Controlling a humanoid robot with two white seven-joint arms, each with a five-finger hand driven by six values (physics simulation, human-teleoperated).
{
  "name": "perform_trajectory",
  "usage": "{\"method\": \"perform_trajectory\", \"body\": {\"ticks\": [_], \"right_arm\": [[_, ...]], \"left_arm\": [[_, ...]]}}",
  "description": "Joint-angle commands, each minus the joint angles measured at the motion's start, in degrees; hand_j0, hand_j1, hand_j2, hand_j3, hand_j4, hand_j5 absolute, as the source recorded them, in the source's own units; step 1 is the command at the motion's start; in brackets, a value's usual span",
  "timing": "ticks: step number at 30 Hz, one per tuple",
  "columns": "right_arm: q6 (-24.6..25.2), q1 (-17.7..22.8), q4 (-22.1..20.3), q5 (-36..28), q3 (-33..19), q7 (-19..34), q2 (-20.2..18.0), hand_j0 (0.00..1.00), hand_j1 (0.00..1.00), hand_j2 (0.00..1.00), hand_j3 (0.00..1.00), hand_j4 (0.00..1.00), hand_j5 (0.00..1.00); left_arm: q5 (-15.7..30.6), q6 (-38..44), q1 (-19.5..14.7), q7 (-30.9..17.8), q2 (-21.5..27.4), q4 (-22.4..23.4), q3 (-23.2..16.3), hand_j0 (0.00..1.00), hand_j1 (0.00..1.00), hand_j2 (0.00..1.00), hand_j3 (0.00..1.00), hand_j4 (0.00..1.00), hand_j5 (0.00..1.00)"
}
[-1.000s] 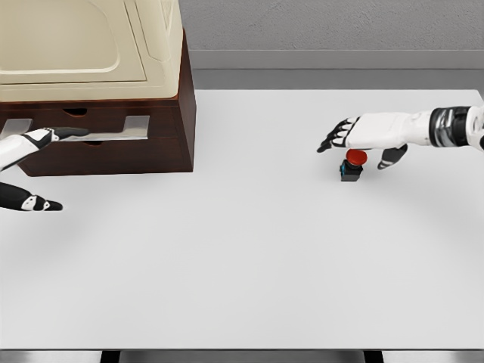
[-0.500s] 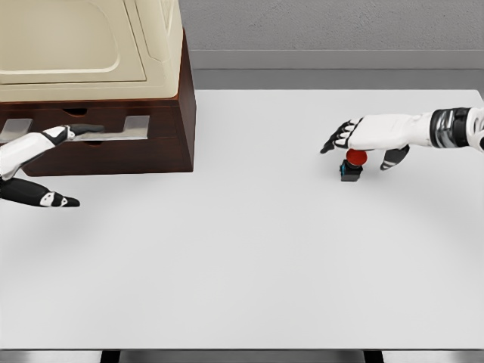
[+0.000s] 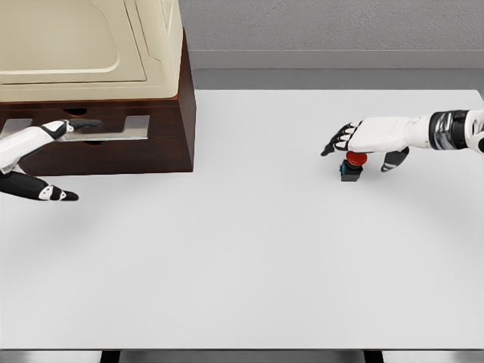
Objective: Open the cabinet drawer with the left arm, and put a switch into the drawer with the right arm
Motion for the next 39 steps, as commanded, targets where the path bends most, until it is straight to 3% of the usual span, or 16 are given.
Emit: {"method": "perform_trajectory", "body": {"ticks": [1,13,21,23,24,32,35,39], "right_arm": [[0.0,0.0,0.0,-0.1,-0.1,0.0,0.4,1.0,1.0,1.0,1.0,1.0,1.0],[0.0,0.1,0.0,0.6,-0.2,0.0,0.4,1.0,1.0,1.0,1.0,1.0,1.0],[0.0,0.4,0.0,0.8,-0.2,0.0,0.4,1.0,1.0,1.0,1.0,1.0,1.0],[0.0,0.4,0.1,1.9,-0.4,0.0,0.4,0.82,0.82,0.82,0.82,0.82,0.82],[0.0,0.4,0.2,2.4,-0.4,0.0,0.4,0.61,0.61,0.61,0.61,0.61,0.61],[0.0,0.5,0.5,2.7,-0.4,0.0,0.4,0.61,0.61,0.61,0.61,0.61,0.61],[0.0,0.5,0.5,3.1,-0.4,0.0,0.5,0.53,0.53,0.53,0.53,0.53,0.53],[0.0,0.5,0.5,3.1,-0.4,0.0,0.5,0.52,0.52,0.52,0.52,0.52,0.52]], "left_arm": [[0.5,0.0,-0.1,-0.4,-0.1,0.5,0.1,1.0,1.0,1.0,1.0,1.0,1.0],[1.3,0.0,-2.5,-5.5,-1.5,1.9,0.1,1.0,1.0,1.0,1.0,1.0,1.0],[1.7,0.0,-2.6,-6.3,-1.4,2.6,0.1,1.0,1.0,1.0,1.0,1.0,1.0],[1.8,0.4,-2.9,-6.3,-1.4,3.1,0.0,1.0,1.0,1.0,1.0,1.0,1.0],[1.8,0.5,-2.9,-6.3,-1.4,3.4,0.0,1.0,1.0,1.0,1.0,1.0,1.0],[1.8,1.2,-2.9,-7.1,-1.3,4.9,-0.7,1.0,1.0,1.0,1.0,1.0,1.0],[2.0,1.2,-2.8,-7.6,-1.0,4.9,-1.0,1.0,1.0,1.0,1.0,1.0,1.0],[2.3,1.2,-2.8,-8.2,-0.9,5.0,-1.0,1.0,1.0,1.0,1.0,1.0,1.0]]}}
